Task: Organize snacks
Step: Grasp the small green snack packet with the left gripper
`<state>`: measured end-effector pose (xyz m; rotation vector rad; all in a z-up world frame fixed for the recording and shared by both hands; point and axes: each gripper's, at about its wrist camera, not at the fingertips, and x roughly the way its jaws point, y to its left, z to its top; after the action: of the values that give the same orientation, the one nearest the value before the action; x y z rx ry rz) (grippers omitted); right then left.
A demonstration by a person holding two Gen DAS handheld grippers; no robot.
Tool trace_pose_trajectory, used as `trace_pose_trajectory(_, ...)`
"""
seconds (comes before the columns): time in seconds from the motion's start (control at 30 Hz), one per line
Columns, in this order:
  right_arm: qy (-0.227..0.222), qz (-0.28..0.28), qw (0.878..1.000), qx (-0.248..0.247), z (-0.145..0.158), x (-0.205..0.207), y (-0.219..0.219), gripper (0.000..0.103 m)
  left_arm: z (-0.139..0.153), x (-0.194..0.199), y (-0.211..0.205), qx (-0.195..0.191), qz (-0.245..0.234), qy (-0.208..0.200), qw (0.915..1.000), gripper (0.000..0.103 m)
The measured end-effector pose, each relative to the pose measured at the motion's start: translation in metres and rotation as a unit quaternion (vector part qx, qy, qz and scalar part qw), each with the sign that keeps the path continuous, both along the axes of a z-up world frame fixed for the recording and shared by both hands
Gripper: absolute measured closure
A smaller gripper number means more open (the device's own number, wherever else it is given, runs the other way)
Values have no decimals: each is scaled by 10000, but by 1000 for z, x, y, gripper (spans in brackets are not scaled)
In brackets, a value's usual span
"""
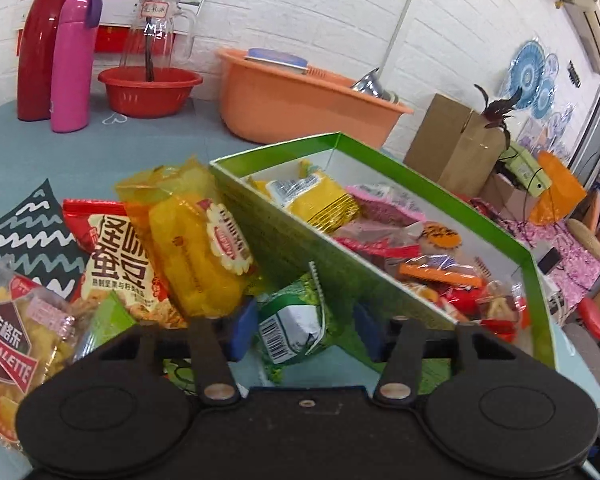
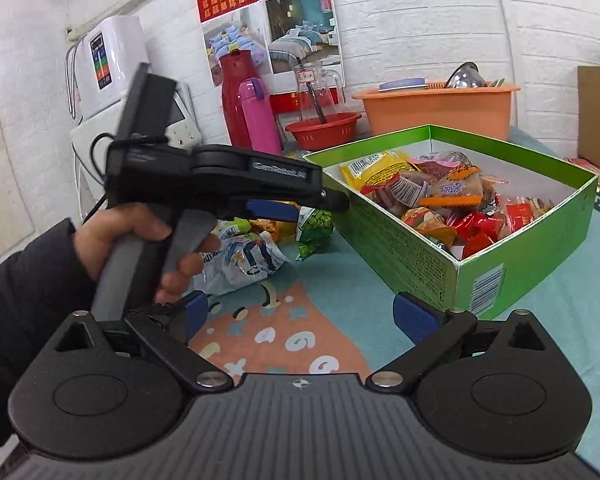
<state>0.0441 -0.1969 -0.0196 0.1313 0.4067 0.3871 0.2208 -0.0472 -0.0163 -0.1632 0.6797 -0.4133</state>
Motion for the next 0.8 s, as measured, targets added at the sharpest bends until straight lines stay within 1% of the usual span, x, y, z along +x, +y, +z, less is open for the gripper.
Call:
trace_pose_trajectory(0.03, 15, -20, 10000, -7, 0, 0, 0, 0, -2, -1, 2, -28, -82, 51, 9999, 23)
trace_pose_trajectory(0.13, 79, 0, 9999, 78, -2, -1, -3, 0, -1, -12, 5, -164, -371, 215, 9989, 24)
trace_pose_trajectory(0.17, 107, -1, 9999, 98, -3, -1, -3, 0, 0, -19, 2, -246, -555, 302, 9977, 24)
trace_pose_trajectory(0.23, 155, -13, 9998, 85, -3, -1, -3, 0, 0, -35, 0, -509, -966, 514, 9927, 24)
trace_pose_trajectory(0.27, 162, 1, 9998, 72, -3, -1, -2, 0, 0, -45, -3, -583, -1169, 580, 9897, 23)
trace_pose_trajectory(0.3, 173, 14, 9998, 53, -4, -2, -2, 0, 0, -54, -5, -591, -1274, 593, 9883, 21)
trace_pose_trajectory(0.37, 207, 44, 9998, -10, -6, -4, -1, 0, 4, -73, -1, -559, -1225, 464, 9898, 0)
trace_pose_trajectory(0.47, 234, 46, 9996, -124, -8, -7, 0, 0, 12, -96, 20, -818, -951, 231, 9918, 0)
trace_pose_trajectory(0.53, 245, 53, 9996, -129, -10, -6, 0, 0, 14, -107, 34, -966, -766, 212, 9921, 0)
trace_pose_trajectory(0.6, 298, 58, 9995, -117, -11, -2, 3, 0, 14, -113, 43, -1010, -594, 252, 9928, 0)
trace_pose_trajectory(0.7, 343, -82, 9990, -271, -12, 3, 9, 0, 13, -116, 46, -1106, -575, 329, 9917, 0)
trace_pose_trajectory(0.8, 287, -67, 9991, -309, -12, 0, 6, 0, 9, -109, 36, -1161, -753, 457, 9893, 0)
